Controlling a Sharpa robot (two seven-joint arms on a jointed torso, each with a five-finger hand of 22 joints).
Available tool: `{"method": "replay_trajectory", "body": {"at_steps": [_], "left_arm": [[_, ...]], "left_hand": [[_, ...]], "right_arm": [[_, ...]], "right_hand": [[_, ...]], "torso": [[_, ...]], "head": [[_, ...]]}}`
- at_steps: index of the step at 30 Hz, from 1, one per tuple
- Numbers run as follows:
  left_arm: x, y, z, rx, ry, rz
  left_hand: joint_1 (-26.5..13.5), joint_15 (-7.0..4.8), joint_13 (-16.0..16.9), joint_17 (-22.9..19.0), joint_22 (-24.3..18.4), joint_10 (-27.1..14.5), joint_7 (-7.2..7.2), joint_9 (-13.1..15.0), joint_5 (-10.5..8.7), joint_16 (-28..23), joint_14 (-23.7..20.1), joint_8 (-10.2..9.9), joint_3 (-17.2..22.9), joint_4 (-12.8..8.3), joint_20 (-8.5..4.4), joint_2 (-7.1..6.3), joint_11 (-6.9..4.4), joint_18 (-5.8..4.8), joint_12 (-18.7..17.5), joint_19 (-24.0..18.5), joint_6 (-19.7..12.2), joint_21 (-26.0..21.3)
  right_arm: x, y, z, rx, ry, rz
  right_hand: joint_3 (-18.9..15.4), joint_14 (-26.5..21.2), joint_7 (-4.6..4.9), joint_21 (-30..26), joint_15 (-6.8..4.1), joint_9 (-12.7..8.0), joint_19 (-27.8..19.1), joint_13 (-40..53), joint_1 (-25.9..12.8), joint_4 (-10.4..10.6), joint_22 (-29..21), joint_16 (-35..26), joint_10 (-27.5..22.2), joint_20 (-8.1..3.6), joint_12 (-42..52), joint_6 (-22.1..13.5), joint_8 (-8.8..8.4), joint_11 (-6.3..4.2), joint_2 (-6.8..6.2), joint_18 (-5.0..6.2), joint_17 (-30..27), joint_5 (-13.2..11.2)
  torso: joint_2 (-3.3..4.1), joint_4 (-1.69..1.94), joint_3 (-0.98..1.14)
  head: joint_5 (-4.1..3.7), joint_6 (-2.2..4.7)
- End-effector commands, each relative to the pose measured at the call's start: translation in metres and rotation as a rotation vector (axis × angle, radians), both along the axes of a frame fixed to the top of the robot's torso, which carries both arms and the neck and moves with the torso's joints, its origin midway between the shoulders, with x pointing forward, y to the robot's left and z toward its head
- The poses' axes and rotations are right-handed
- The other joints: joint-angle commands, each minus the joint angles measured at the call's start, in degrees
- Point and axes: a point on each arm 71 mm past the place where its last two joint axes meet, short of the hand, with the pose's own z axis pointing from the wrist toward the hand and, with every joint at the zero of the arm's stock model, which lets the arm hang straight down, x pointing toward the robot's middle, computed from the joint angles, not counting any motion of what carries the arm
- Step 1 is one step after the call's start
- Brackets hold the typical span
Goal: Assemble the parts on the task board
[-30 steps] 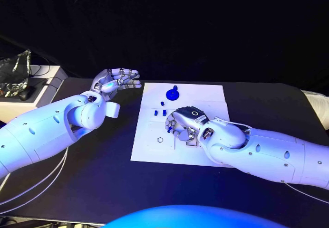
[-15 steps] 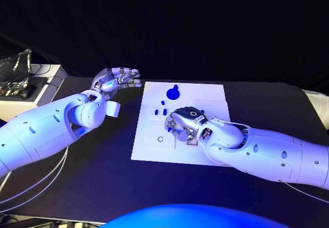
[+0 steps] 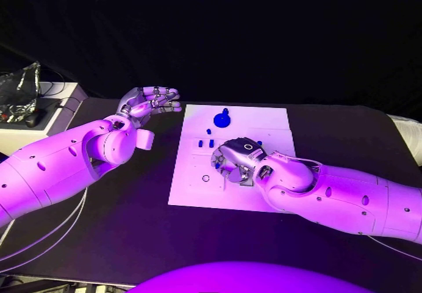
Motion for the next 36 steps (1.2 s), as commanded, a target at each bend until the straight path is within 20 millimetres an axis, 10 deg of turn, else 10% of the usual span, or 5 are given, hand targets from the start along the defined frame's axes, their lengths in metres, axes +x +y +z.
{"method": "replay_trajectory", "body": {"at_steps": [1,24,36], "left_arm": [[0.0,-0.001,0.001,-0.002,0.001,-0.003],[0.001,0.0,-0.001,0.0,0.008,-0.006],[-0.001,0.0,0.001,-0.005,-0.003,-0.019]], "left_hand": [[0.14,0.22,0.03,0.13,-0.08,-0.07,0.22,-0.09,0.14,-0.27,0.3,-0.07,-0.37,0.0,0.07,0.06,0.31,0.58,-0.29,0.14,0.14,-0.39],[0.14,0.23,0.03,0.17,-0.13,-0.1,0.25,-0.12,0.09,-0.38,0.33,-0.1,-0.41,0.0,0.08,0.06,0.33,0.58,-0.34,0.17,0.12,-0.45],[0.33,0.23,0.06,0.28,-0.25,0.0,0.03,-0.17,0.02,-0.66,0.4,-0.17,-0.44,-0.13,0.1,0.08,0.25,0.6,-0.39,0.24,0.07,-0.6]], "right_arm": [[-0.002,0.0,0.001,0.019,-0.031,0.011],[-0.007,-0.012,0.01,0.112,-0.076,-0.037],[0.02,-0.074,0.042,0.049,0.081,-0.168]], "right_hand": [[-1.01,0.85,0.45,-4.25,0.56,-0.42,-1.15,-0.04,-0.17,0.1,0.2,-0.59,-2.56,0.47,-0.04,-1.19,-0.97,0.49,-0.81,1.16,-0.99,-0.69],[-7.28,0.13,0.54,-8.82,0.79,-1.74,-1.95,0.18,1.96,1.25,-2.19,-1.72,-6.06,0.82,1.5,-4.26,-4.1,0.74,-0.66,1.86,-3.84,-1.01],[-6.12,0.91,0.81,-3.63,0.49,-2.22,0.05,0.13,2.8,2.12,0.35,-0.23,-2.7,0.63,3.55,-4.61,-5.21,0.4,-1.25,0.94,-1.68,0.68]], "torso": [[0.0,-0.02,0.03],[-0.02,0.03,-0.02],[-0.01,-0.13,-0.1]], "head": [[0.09,0.14],[-0.17,0.44],[-1.66,1.44]]}}
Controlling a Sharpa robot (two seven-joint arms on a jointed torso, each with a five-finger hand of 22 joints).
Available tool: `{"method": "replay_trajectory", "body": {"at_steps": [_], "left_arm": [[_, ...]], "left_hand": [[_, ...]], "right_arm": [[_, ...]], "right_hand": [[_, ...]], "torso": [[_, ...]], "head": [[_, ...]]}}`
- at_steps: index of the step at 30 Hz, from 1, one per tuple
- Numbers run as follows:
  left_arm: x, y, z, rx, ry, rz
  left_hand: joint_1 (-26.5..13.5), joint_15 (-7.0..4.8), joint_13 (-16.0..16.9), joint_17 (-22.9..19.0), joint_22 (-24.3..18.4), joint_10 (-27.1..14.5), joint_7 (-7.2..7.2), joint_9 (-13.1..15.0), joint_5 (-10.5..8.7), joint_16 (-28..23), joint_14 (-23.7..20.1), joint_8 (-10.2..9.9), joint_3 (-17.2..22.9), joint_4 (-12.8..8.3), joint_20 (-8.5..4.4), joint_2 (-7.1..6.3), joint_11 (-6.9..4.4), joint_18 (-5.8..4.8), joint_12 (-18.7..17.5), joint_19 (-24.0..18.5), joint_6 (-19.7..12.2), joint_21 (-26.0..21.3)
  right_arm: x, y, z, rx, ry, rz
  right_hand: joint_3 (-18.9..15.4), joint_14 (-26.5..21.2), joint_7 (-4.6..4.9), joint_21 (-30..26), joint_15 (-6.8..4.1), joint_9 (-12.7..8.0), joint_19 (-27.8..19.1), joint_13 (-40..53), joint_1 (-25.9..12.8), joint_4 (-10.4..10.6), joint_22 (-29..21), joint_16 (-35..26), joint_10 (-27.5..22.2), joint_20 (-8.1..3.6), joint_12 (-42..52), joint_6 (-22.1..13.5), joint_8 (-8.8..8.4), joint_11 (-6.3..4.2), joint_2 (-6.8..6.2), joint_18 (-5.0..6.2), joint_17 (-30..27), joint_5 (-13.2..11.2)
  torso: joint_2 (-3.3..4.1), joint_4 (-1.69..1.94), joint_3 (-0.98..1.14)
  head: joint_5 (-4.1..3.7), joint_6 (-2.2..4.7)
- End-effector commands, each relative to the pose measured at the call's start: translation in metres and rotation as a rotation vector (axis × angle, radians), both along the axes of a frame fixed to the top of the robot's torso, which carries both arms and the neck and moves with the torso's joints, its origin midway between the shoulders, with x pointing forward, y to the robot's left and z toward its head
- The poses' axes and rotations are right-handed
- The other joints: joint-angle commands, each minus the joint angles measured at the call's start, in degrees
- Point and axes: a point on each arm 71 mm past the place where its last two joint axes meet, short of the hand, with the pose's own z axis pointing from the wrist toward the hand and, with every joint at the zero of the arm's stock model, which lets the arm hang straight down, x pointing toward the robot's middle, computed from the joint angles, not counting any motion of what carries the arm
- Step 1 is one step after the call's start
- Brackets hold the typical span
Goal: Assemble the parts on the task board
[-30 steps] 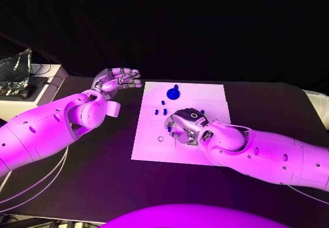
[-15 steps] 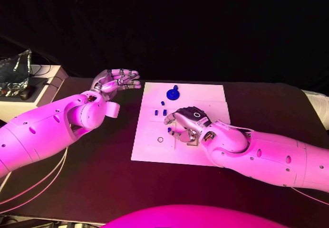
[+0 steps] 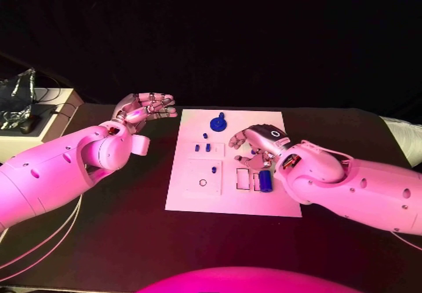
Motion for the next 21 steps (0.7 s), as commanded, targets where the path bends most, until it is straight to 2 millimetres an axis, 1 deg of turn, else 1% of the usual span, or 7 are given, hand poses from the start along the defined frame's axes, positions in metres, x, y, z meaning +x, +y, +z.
{"method": "replay_trajectory", "body": {"at_steps": [1,5,10,11,14,18,21], "left_arm": [[-0.001,-0.002,0.002,-0.011,-0.015,-0.022],[-0.002,-0.002,0.003,-0.011,-0.017,-0.023],[-0.002,-0.002,0.002,-0.012,-0.016,-0.024],[-0.002,-0.002,0.002,-0.012,-0.016,-0.024],[-0.002,-0.002,0.002,-0.012,-0.016,-0.025],[-0.002,-0.002,0.002,-0.012,-0.014,-0.025],[-0.002,-0.002,0.001,-0.012,-0.014,-0.024]], "left_hand": [[0.33,0.03,0.05,0.1,-0.1,-0.01,0.03,-0.05,0.02,-0.28,0.2,-0.17,-0.28,0.03,0.11,0.08,0.25,0.6,-0.4,0.25,0.07,-0.35],[0.33,0.03,0.05,0.1,-0.1,-0.01,0.03,-0.05,0.02,-0.28,0.2,-0.17,-0.28,0.03,0.11,0.08,0.25,0.6,-0.4,0.25,0.07,-0.35],[0.34,0.02,0.06,0.12,-0.12,0.02,0.01,-0.06,0.02,-0.32,0.21,-0.17,-0.29,0.03,0.11,0.1,0.23,0.6,-0.4,0.25,0.08,-0.37],[0.34,0.02,0.06,0.12,-0.12,0.02,0.01,-0.06,0.02,-0.32,0.21,-0.17,-0.29,0.03,0.11,0.1,0.23,0.6,-0.4,0.25,0.08,-0.37],[0.34,0.02,0.06,0.12,-0.12,0.02,0.01,-0.06,0.02,-0.32,0.21,-0.17,-0.29,0.03,0.11,0.1,0.23,0.6,-0.4,0.25,0.08,-0.37],[0.34,0.01,0.06,0.14,-0.14,0.02,0.0,-0.07,0.01,-0.37,0.22,-0.18,-0.31,0.03,0.12,0.09,0.22,0.6,-0.41,0.26,0.07,-0.4],[0.32,0.01,0.05,0.15,-0.16,-0.01,0.01,-0.07,0.0,-0.42,0.23,-0.19,-0.34,0.03,0.12,0.07,0.23,0.6,-0.45,0.27,0.06,-0.43]], "right_arm": [[0.01,-0.016,0.004,-0.038,0.128,-0.024],[0.023,-0.038,0.015,-0.083,0.113,-0.051],[0.03,-0.048,0.017,-0.146,0.096,-0.061],[0.03,-0.049,0.017,-0.159,0.094,-0.062],[0.032,-0.051,0.016,-0.198,0.097,-0.063],[0.034,-0.052,0.013,-0.237,0.113,-0.064],[0.036,-0.051,0.01,-0.255,0.121,-0.066]], "right_hand": [[0.26,0.92,-0.02,0.4,0.08,-0.07,0.42,-0.15,0.26,-0.02,0.34,0.41,0.07,0.02,0.01,-0.5,-0.44,0.12,-0.28,0.02,0.17,0.41],[-0.23,0.86,-0.14,0.23,0.09,-0.13,0.36,-0.25,0.23,0.02,0.31,0.46,-0.91,0.0,-0.53,-0.68,-0.66,0.12,-0.96,0.04,0.12,0.57],[-1.97,0.84,-0.68,0.02,0.18,-0.29,0.28,-0.22,0.54,0.2,0.29,0.65,-2.41,0.08,-1.16,-1.36,-1.23,0.24,-1.06,0.04,0.24,0.58],[-2.25,0.83,-0.73,-0.03,0.19,-0.31,0.27,-0.21,0.62,0.23,0.28,0.65,-2.55,0.09,-1.19,-1.43,-1.3,0.26,-1.02,0.04,0.21,0.56],[-5.34,0.82,-1.26,-0.44,0.39,-0.46,0.18,-0.16,1.48,0.75,0.17,0.85,-3.81,0.25,-1.44,-1.86,-1.87,0.46,-0.37,0.09,0.29,0.27],[-9.06,0.76,-1.56,-0.4,0.52,-0.59,0.26,-0.13,2.96,1.71,0.28,0.97,-4.64,0.42,-1.27,-1.79,-2.3,0.61,0.65,0.07,0.17,0.1],[-9.33,0.74,-1.58,-0.42,0.54,-0.59,0.26,-0.13,3.17,1.81,0.28,0.94,-4.68,0.43,-1.23,-1.72,-2.32,0.62,0.8,0.07,0.07,0.08]], "torso": [[0.0,-0.11,-0.07],[-0.04,-0.12,-0.02],[-0.05,0.04,0.15],[-0.03,0.03,0.13],[-0.07,0.02,0.05],[-0.02,-0.04,-0.01],[0.03,-0.05,0.01]], "head": [[-0.59,0.46],[-0.73,1.14],[-0.77,1.06],[-0.76,1.06],[-0.85,0.97],[-0.9,0.98],[-1.04,1.03]]}}
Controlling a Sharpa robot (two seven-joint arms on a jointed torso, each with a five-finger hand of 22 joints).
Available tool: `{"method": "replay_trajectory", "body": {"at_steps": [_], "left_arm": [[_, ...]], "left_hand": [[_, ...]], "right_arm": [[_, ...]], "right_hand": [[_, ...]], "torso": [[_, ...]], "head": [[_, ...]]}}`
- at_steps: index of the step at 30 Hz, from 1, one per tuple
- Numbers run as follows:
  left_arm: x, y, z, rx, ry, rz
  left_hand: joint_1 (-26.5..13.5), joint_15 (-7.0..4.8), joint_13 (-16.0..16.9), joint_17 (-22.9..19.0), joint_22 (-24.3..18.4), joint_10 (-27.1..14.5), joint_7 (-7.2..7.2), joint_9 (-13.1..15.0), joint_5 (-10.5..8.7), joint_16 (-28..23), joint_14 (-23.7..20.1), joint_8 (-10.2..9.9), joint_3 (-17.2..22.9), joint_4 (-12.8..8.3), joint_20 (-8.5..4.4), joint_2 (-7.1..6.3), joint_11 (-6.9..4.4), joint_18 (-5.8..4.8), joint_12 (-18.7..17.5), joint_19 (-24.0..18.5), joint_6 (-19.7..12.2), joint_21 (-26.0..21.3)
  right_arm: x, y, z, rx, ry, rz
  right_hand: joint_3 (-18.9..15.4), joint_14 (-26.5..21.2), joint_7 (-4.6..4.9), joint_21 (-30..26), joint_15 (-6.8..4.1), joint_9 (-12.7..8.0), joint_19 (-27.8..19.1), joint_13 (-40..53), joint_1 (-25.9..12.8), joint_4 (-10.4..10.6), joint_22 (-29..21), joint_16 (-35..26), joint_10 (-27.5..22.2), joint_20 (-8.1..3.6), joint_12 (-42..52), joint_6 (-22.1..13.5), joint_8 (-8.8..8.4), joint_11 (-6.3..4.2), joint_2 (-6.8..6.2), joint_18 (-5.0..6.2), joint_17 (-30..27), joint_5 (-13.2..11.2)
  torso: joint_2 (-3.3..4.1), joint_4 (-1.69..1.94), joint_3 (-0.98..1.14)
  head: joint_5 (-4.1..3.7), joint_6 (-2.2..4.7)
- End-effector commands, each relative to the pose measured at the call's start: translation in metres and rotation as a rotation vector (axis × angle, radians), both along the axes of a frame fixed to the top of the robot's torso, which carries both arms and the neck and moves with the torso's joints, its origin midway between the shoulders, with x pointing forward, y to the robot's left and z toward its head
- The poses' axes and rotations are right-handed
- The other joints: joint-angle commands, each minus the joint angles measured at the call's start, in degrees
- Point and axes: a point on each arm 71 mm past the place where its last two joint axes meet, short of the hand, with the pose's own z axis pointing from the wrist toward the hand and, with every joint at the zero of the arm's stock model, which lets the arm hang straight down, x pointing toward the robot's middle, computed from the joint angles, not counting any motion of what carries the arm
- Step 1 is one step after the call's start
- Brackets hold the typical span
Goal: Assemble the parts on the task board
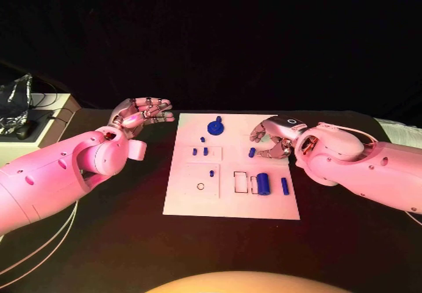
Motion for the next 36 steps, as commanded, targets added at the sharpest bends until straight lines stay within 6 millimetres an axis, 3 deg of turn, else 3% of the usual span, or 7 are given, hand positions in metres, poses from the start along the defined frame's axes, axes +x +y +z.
{"method": "replay_trajectory", "body": {"at_steps": [1,10,20,30,36], "left_arm": [[-0.001,-0.002,0.001,-0.01,-0.013,-0.018],[0.0,-0.002,0.001,-0.009,-0.01,-0.017],[0.0,-0.002,0.001,-0.008,-0.008,-0.014],[0.0,-0.001,0.0,-0.007,-0.006,-0.014],[0.0,-0.001,0.0,-0.007,-0.005,-0.014]], "left_hand": [[0.32,0.01,0.05,0.11,-0.11,-0.01,0.01,-0.08,0.0,-0.37,0.23,-0.19,-0.34,0.03,0.12,0.07,0.23,0.6,-0.24,0.27,0.06,-0.23],[0.32,0.01,0.04,0.12,-0.12,-0.03,0.02,-0.09,0.0,-0.4,0.24,-0.2,-0.35,0.03,0.13,0.07,0.23,0.61,-0.26,0.28,0.06,-0.24],[0.32,0.01,0.02,0.17,-0.17,-0.12,0.06,-0.1,0.01,-0.51,0.27,-0.21,-0.38,0.04,0.13,0.12,0.26,0.61,-0.35,0.31,0.08,-0.3],[0.32,0.01,0.02,0.17,-0.17,-0.12,0.06,-0.1,0.01,-0.51,0.27,-0.21,-0.38,0.04,0.13,0.12,0.26,0.61,-0.35,0.31,0.08,-0.3],[0.32,0.01,0.02,0.17,-0.17,-0.12,0.06,-0.1,0.01,-0.51,0.27,-0.21,-0.38,0.04,0.13,0.12,0.26,0.61,-0.35,0.31,0.08,-0.3]], "right_arm": [[0.0,0.002,-0.006,-0.077,0.032,0.024],[0.003,0.009,-0.01,-0.068,0.05,0.028],[0.002,0.016,-0.013,-0.045,0.049,0.04],[0.001,0.018,-0.014,-0.042,0.047,0.041],[0.001,0.019,-0.013,-0.025,0.019,0.034]], "right_hand": [[-0.48,0.7,-0.38,-0.18,0.54,-0.08,0.07,0.05,0.68,0.06,0.27,0.14,-0.3,0.23,0.09,0.08,-0.32,0.0,0.24,0.08,-0.27,-0.38],[0.42,0.76,-0.33,0.87,0.21,-0.05,0.5,0.16,1.9,1.16,0.87,0.31,2.06,0.03,1.58,1.84,-0.06,-0.46,1.26,-0.07,-0.13,-0.01],[8.1,1.09,0.07,3.31,-0.6,0.29,1.21,0.05,2.12,2.8,2.34,1.02,6.86,-0.64,1.95,5.44,0.78,-1.38,1.14,-0.48,0.57,-0.35],[10.72,1.19,-0.19,4.55,-0.9,1.05,1.48,0.2,1.56,2.66,3.12,1.33,9.29,-0.98,1.81,7.62,1.87,-1.83,1.04,-0.67,0.88,-0.47],[12.05,1.24,-0.71,5.83,-1.4,2.09,1.74,0.48,1.48,2.03,3.88,1.54,11.51,-1.38,1.99,9.66,3.36,-2.45,2.65,-0.87,1.07,-0.5]], "torso": [[0.09,-0.03,-0.02],[0.04,0.12,-0.09],[0.11,0.01,-0.01],[0.07,0.01,0.01],[0.08,0.01,-0.01]], "head": [[-0.16,0.03],[-0.39,-0.16],[-0.33,-0.24],[-0.28,-0.44],[-0.37,-0.45]]}}
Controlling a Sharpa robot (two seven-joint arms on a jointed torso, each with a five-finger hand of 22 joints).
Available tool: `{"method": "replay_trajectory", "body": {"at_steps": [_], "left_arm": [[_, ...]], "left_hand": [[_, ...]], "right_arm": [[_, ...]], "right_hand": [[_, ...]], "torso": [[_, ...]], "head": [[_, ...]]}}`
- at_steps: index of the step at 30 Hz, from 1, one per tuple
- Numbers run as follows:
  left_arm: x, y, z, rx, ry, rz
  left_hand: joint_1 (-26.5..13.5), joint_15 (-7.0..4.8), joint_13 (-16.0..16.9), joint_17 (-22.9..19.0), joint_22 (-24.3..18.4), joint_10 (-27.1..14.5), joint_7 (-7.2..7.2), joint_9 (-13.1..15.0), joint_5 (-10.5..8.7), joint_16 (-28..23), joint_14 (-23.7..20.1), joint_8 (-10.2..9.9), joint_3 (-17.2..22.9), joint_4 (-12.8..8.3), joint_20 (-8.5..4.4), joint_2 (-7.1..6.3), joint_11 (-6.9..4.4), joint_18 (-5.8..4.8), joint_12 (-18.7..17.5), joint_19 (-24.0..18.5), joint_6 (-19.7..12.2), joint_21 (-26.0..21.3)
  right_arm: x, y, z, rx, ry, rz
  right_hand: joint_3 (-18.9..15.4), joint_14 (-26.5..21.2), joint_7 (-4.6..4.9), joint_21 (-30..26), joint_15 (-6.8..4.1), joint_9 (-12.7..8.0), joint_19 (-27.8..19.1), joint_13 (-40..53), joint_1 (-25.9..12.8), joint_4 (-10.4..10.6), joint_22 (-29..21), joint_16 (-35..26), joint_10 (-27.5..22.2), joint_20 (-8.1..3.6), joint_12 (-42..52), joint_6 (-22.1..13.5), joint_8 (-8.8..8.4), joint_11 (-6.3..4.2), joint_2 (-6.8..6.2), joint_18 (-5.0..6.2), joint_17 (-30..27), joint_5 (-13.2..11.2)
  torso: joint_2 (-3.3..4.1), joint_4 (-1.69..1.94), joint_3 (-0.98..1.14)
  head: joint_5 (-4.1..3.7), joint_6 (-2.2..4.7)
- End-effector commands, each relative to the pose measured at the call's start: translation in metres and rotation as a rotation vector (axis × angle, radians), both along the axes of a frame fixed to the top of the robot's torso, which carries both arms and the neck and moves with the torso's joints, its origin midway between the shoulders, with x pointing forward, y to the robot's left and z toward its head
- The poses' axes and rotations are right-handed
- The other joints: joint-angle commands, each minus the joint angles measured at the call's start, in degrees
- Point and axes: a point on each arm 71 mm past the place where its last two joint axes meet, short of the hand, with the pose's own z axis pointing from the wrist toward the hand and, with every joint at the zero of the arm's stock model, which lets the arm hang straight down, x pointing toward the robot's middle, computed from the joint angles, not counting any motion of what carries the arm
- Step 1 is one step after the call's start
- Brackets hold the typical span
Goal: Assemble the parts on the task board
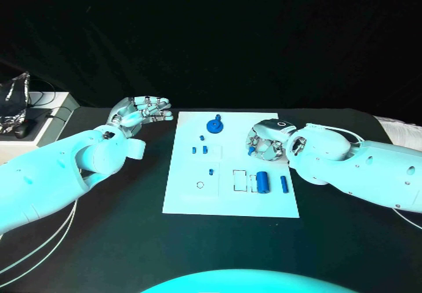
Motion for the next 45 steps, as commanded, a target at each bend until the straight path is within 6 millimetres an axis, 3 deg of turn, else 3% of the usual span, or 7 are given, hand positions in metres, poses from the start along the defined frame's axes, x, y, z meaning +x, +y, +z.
{"method": "replay_trajectory", "body": {"at_steps": [1,5,15,25,31,39,45], "left_arm": [[0.0,-0.002,0.001,-0.008,-0.007,-0.016],[0.0,-0.002,0.001,-0.007,-0.006,-0.017],[0.001,-0.001,0.0,-0.007,-0.006,-0.016],[0.001,0.0,-0.001,-0.007,-0.006,-0.013],[0.002,-0.001,-0.002,-0.009,-0.004,-0.014],[0.002,-0.005,-0.003,-0.014,-0.002,-0.021],[0.003,-0.009,-0.003,-0.018,-0.002,-0.028]], "left_hand": [[0.32,0.01,0.02,0.07,-0.05,-0.12,0.06,-0.06,0.01,-0.33,0.27,-0.2,-0.38,0.04,0.13,0.12,0.27,0.61,-0.35,0.31,0.08,-0.31],[0.31,0.04,0.01,0.13,-0.11,-0.2,0.09,-0.07,0.01,-0.47,0.29,-0.21,-0.42,0.07,0.15,0.18,0.3,0.61,-0.44,0.33,0.11,-0.38],[0.31,0.05,0.01,0.15,-0.13,-0.23,0.11,-0.08,0.01,-0.52,0.3,-0.21,-0.43,0.07,0.15,0.2,0.31,0.61,-0.47,0.35,0.12,-0.41],[0.27,0.06,0.01,0.18,-0.16,-0.25,0.13,-0.09,0.0,-0.58,0.32,-0.22,-0.48,0.09,0.16,0.18,0.32,0.61,-0.49,0.36,0.13,-0.45],[0.27,0.06,0.01,0.18,-0.16,-0.25,0.13,-0.09,0.0,-0.58,0.32,-0.22,-0.48,0.09,0.16,0.18,0.32,0.61,-0.49,0.36,0.13,-0.45],[0.25,0.07,0.02,0.22,-0.2,-0.22,0.12,-0.09,0.0,-0.66,0.34,-0.21,-0.51,0.12,0.17,0.21,0.32,0.61,-0.5,0.36,0.17,-0.5],[0.25,0.07,0.02,0.24,-0.22,-0.21,0.12,-0.1,0.01,-0.71,0.34,-0.21,-0.53,0.12,0.18,0.22,0.32,0.61,-0.51,0.37,0.18,-0.53]], "right_arm": [[-0.002,0.003,0.0,0.017,-0.031,0.005],[-0.002,0.003,0.002,0.04,-0.058,-0.009],[-0.005,0.0,0.009,0.13,-0.077,-0.051],[-0.017,0.005,0.03,0.259,-0.061,-0.055],[-0.032,0.033,0.03,0.286,-0.037,0.025],[-0.059,0.08,0.017,0.277,-0.041,0.172],[-0.071,0.105,0.004,0.268,-0.05,0.242]], "right_hand": [[1.25,1.27,-0.39,1.2,-0.83,1.15,1.06,0.52,0.04,-0.73,4.3,0.31,2.13,-0.75,0.5,1.42,1.36,-0.77,2.23,-0.98,0.15,-1.69],[2.62,1.33,-0.6,2.24,-1.16,2.22,1.26,0.84,-0.05,-1.58,4.9,0.45,3.7,-1.12,0.44,1.59,2.37,-1.15,3.18,-1.15,0.35,-1.15],[3.33,1.37,-0.57,2.67,-1.22,2.81,1.35,0.94,-0.39,-2.08,5.18,0.55,4.1,-1.3,0.13,1.39,2.8,-1.2,3.09,-1.22,0.46,-1.18],[3.79,1.39,-0.51,2.8,-1.23,3.26,1.39,0.97,-0.62,-2.56,5.3,0.59,4.3,-1.37,-0.16,1.28,3.13,-1.2,2.95,-1.25,0.44,-1.26],[3.94,1.4,-0.49,2.8,-1.23,3.4,1.39,0.98,-0.69,-2.72,5.33,0.6,4.36,-1.39,-0.26,1.22,3.22,-1.18,2.92,-1.25,0.42,-1.16],[4.05,1.38,-0.47,2.61,-1.22,3.49,1.35,0.98,-0.75,-2.81,5.26,0.56,4.39,-1.39,-0.33,1.17,3.27,-1.17,2.93,-1.22,0.31,-1.12],[4.12,1.36,-0.45,2.54,-1.22,3.54,1.33,0.99,-0.79,-2.87,5.24,0.54,4.41,-1.39,-0.37,1.13,3.3,-1.16,2.93,-1.21,0.23,-1.09]], "torso": [[0.0,0.01,-0.01],[-0.06,0.04,0.0],[-0.09,-0.03,0.01],[-0.18,-0.07,-0.1],[-0.09,-0.07,0.01],[-0.19,-0.02,-0.09],[-0.21,0.15,-0.14]], "head": [[-0.1,-0.02],[-0.19,-0.04],[-0.08,0.01],[0.25,0.03],[0.74,0.1],[1.38,0.05],[1.84,-0.2]]}}
